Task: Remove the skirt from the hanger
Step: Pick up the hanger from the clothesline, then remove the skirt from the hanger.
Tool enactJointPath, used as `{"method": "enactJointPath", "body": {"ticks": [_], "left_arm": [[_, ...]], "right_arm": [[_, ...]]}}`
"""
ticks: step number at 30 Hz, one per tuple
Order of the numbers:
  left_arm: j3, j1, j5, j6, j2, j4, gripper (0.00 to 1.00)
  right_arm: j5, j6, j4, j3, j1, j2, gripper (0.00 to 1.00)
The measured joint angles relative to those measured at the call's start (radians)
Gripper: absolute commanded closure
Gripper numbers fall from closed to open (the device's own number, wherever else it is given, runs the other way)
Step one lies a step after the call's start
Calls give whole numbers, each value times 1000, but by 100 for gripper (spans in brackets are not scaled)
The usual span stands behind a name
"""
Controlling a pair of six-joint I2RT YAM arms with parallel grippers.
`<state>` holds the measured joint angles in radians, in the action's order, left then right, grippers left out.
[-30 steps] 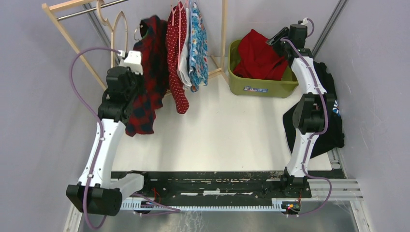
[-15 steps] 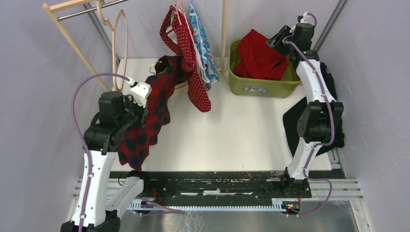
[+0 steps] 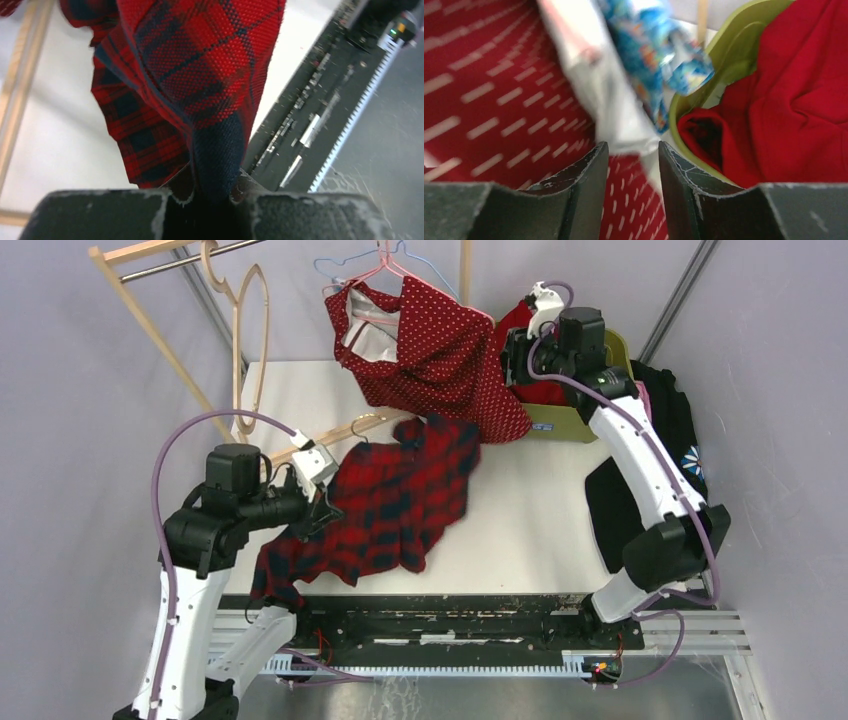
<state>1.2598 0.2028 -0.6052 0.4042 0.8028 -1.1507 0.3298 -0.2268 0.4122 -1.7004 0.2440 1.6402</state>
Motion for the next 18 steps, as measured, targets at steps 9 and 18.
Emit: {"method": "enactJointPath", "body": {"ticks": [9,18], "left_arm": [[8,108,-71,158,41,-165,97],[153,140,59,252,224,-113,97]], "right_arm": [[-30,181,215,66,57,-227,51],[35,230,402,82,138,-310,51]]}}
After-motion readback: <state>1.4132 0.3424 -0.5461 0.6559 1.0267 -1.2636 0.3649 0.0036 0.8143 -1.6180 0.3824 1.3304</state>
